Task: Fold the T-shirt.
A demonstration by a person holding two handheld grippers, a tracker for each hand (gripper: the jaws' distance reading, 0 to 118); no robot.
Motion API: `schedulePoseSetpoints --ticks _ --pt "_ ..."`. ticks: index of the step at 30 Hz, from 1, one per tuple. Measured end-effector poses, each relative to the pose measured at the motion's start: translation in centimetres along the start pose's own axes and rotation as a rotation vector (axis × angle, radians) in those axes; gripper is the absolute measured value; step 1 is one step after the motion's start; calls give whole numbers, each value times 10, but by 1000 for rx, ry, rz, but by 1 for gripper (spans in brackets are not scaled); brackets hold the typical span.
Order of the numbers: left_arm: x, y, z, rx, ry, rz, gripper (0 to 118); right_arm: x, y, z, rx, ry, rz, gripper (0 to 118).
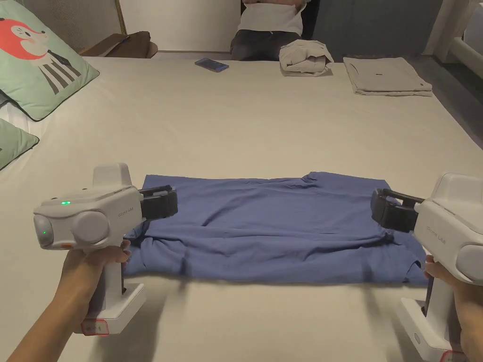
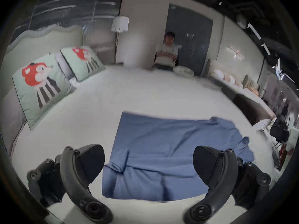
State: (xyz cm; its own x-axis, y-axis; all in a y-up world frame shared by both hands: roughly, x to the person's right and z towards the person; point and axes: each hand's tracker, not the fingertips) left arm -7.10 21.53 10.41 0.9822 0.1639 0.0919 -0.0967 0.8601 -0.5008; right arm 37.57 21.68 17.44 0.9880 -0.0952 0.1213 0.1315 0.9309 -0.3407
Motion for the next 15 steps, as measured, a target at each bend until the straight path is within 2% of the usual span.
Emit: schedulePoseSetpoints --ticks 5,8,11,12,13,14,15 --pt "28 -13 60 238 -4 -49 109 -25 3 63 179 -12 72 114" --pt "40 -30 78 320 21 -101 109 -36 -6 84 246 -29 110 112" --pt "50 -45 87 368 68 -139 106 -47 -16 96 283 -63 158 88" --pt "52 -50 90 379 69 -142 98 -49 -19 98 295 -64 166 75" --pt "54 -56 93 395 62 -143 80 -50 -21 98 288 -63 164 63" --pt "53 -59 93 395 48 -149 56 -52 -23 100 289 -61 168 50" --pt "54 -61 94 397 47 -151 16 -54 -25 101 296 -61 174 26"
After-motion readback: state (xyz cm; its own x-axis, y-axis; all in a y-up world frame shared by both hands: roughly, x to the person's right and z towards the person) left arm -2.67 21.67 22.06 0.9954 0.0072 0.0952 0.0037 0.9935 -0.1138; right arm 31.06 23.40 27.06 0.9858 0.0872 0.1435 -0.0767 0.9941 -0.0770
